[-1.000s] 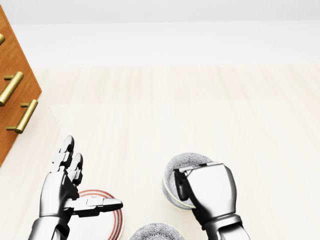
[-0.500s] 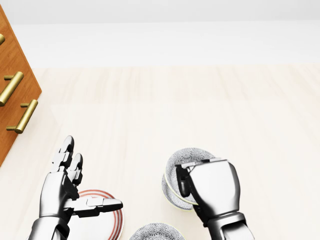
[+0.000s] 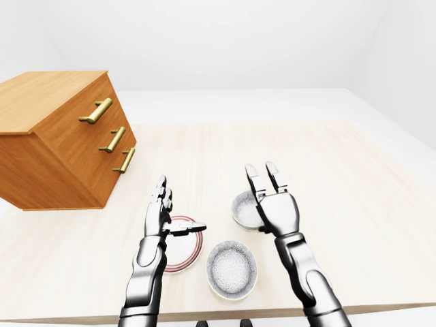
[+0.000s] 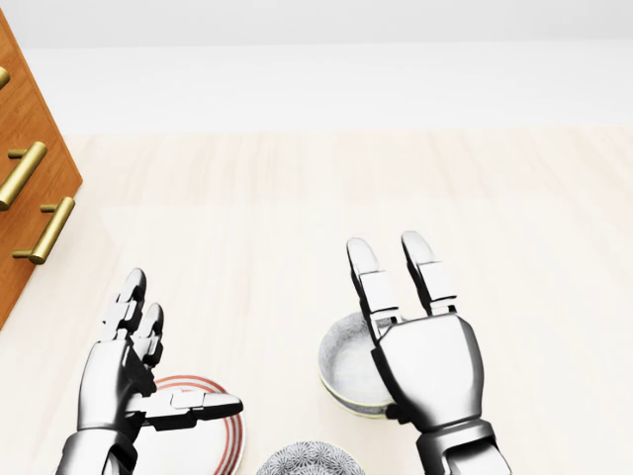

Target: Stack the bowl at the front on the bowl in the middle.

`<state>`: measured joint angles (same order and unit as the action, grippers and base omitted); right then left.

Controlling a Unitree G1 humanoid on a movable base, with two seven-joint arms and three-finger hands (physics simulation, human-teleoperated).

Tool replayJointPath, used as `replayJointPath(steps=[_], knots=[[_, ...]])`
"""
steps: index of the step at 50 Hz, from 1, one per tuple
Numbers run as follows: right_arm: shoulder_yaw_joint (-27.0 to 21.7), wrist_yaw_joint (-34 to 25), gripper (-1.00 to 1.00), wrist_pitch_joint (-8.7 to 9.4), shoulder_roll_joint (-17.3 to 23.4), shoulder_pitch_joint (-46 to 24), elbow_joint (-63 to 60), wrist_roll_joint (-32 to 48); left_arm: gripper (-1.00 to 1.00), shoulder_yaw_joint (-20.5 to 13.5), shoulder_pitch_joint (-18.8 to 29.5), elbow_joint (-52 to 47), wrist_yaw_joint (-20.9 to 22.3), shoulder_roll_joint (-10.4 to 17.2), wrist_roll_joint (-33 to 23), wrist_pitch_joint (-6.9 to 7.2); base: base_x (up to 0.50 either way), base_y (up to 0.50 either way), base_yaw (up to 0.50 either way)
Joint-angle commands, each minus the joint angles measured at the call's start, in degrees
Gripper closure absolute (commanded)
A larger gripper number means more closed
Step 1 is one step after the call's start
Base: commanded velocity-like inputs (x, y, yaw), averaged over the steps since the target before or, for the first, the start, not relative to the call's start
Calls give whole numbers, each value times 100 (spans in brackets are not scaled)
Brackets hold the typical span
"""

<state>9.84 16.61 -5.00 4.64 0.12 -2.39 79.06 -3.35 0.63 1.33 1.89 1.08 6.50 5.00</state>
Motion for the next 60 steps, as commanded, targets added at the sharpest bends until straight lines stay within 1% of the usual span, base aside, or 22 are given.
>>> replayJointPath(steps=[1, 5, 8, 12, 19, 20, 24, 41, 45, 47, 51, 53, 56, 57, 58, 60], knots=[[-194, -493, -100, 0, 29, 114, -377, -334, -100, -4, -8, -57, -8, -3, 18, 0, 0, 0, 0], [-441, -945, -100, 0, 70, 165, -887, -588, -100, -4, -23, -112, -16, -7, 29, 0, 0, 0, 0], [-814, -1429, -100, 0, 104, 143, -1604, -889, -100, -2, -15, -49, -20, -9, 22, 0, 0, 0, 0], [-1098, -1684, -100, 0, 138, 61, -1942, -1053, -100, 0, -6, 22, -17, -7, 12, 0, 0, 0, 0], [-1061, -1624, -100, 0, 106, 66, -1854, -986, -100, -1, 5, 24, -27, -3, 11, 0, 0, 0, 0], [-1041, -1540, -100, 0, 112, 67, -1747, -969, -100, 0, 3, 11, -32, -3, 10, 0, 0, 0, 0], [-1075, -1589, -100, 0, 124, 53, -1824, -988, -100, 5, 2, -5, -38, -6, 3, 0, 0, 0, 0], [-1220, -2076, -100, 0, 74, 53, -2507, -1194, -100, 3, -16, -59, -43, -9, 18, 0, 0, 0, 0], [-1291, -2242, -100, 0, 67, 2, -2706, -1316, -100, 11, -104, -755, -93, -23, 120, 0, 0, 0, 0], [-1317, -2269, -100, 0, 79, -89, -2659, -1366, -100, 82, -156, -1145, -126, -56, 140, 0, 0, 0, 0], [-1273, -2052, -100, 0, 94, -39, -2400, -1334, -100, 122, -163, -839, -93, -74, 63, 0, 0, 0, 0], [-1260, -2132, -100, 0, 80, -27, -2502, -1333, -100, 133, -180, -904, -102, -76, 60, 0, 0, 0, 0], [-1294, -2293, -100, 0, 70, -53, -2716, -1417, -100, 140, -260, -1487, -117, -80, 166, 0, 0, 0, 0], [-1325, -2306, -100, 0, 79, -75, -2749, -1442, -100, 147, -343, -2126, -166, -93, 285, 0, 0, 0, 0], [-1335, -2317, -100, 0, 80, -75, -2776, -1446, -100, 137, -381, -2376, -185, -99, 352, 0, 0, 0, 0], [-1343, -2325, -100, 0, 79, -70, -2798, -1452, -100, 125, -403, -2500, -190, -102, 393, 0, 0, 0, 0]])
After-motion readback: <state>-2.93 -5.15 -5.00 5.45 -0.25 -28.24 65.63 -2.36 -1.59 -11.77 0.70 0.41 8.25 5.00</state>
